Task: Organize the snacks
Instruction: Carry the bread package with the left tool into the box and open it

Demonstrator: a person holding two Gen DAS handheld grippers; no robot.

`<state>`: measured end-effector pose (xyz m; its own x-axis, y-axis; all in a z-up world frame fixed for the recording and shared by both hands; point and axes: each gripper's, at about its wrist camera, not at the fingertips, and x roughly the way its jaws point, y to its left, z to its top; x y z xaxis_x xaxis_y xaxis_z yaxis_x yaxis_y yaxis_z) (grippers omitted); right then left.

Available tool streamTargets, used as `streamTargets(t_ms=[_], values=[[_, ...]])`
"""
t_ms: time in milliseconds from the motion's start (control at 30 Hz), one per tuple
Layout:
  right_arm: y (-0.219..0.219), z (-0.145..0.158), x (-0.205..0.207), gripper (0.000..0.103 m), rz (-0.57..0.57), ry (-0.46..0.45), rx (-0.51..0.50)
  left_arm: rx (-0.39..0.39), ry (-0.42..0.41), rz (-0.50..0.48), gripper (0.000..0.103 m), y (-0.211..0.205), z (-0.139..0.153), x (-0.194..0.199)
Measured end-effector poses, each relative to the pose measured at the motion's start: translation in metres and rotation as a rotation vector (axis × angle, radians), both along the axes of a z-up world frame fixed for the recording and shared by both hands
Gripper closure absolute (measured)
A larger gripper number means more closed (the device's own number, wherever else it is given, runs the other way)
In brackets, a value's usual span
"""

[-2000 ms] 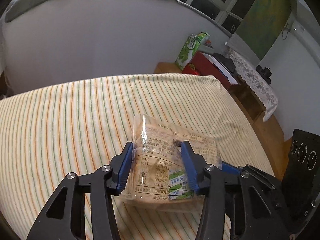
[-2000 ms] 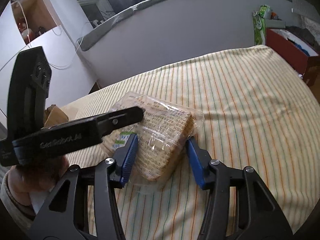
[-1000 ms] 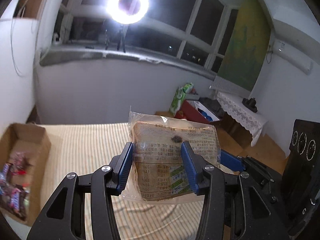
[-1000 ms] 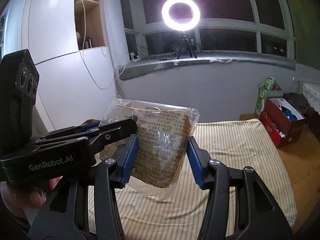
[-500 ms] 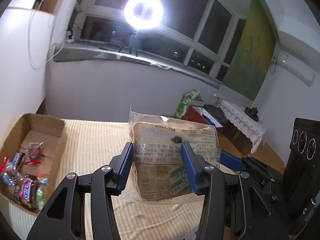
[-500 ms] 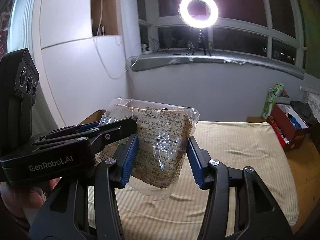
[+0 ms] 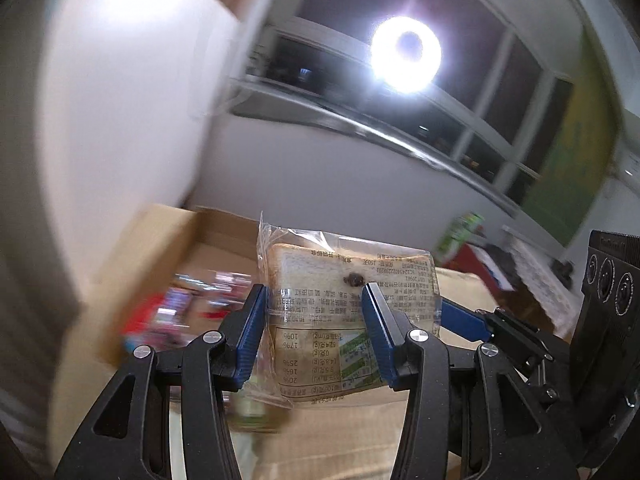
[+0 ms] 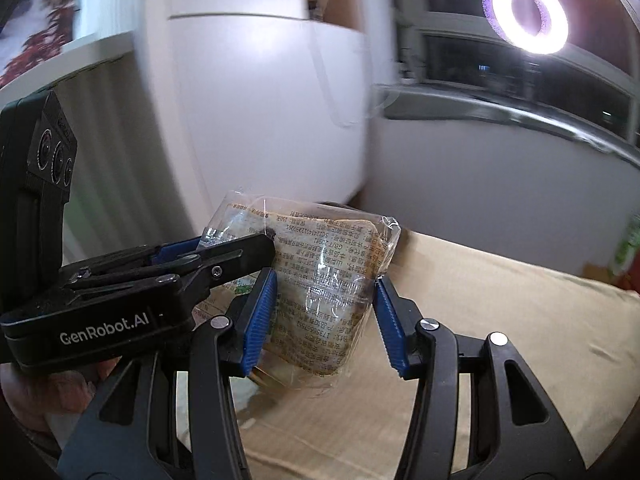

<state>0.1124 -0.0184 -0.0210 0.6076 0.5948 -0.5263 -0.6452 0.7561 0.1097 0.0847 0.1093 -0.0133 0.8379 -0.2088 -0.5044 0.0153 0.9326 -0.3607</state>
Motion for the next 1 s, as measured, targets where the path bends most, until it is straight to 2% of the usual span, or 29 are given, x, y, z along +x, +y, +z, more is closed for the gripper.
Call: streamTargets(t_ms=[200, 833, 867, 900, 933, 967, 1000], values=[[0.015, 0.005, 0.005, 0.051, 0.032, -0.016, 0.013, 0.035, -0.019, 0.073, 0.056, 0.03, 0.013, -0.009], [0.025, -0.032, 0.034, 0.051, 0.027, 0.076, -0.009, 0.033, 0.042, 0.049, 0.056, 0.04, -0.013, 0.019], [0.03, -0.042, 0.039, 0.038, 0.031, 0.107, -0.051, 0.038, 0.046, 0.049, 0.053, 0.04, -0.015, 0.019], [0.032, -0.049, 0.041, 0.03, 0.023, 0.126, -0.084, 0.061, 0.058, 0.065, 0.046, 0.042, -0.02, 0.022], [0.03, -0.054, 0.04, 0.03, 0.006, 0.121, -0.092, 0.09, 0.075, 0.09, 0.039, 0.043, -0.025, 0.023], [0.024, -0.056, 0.038, 0.03, -0.009, 0.11, -0.082, 0.121, 0.093, 0.13, 0.026, 0.046, -0.031, 0.022], [0.021, -0.058, 0.037, 0.03, -0.012, 0.112, -0.076, 0.145, 0.109, 0.183, 0.023, 0.051, -0.036, 0.019]])
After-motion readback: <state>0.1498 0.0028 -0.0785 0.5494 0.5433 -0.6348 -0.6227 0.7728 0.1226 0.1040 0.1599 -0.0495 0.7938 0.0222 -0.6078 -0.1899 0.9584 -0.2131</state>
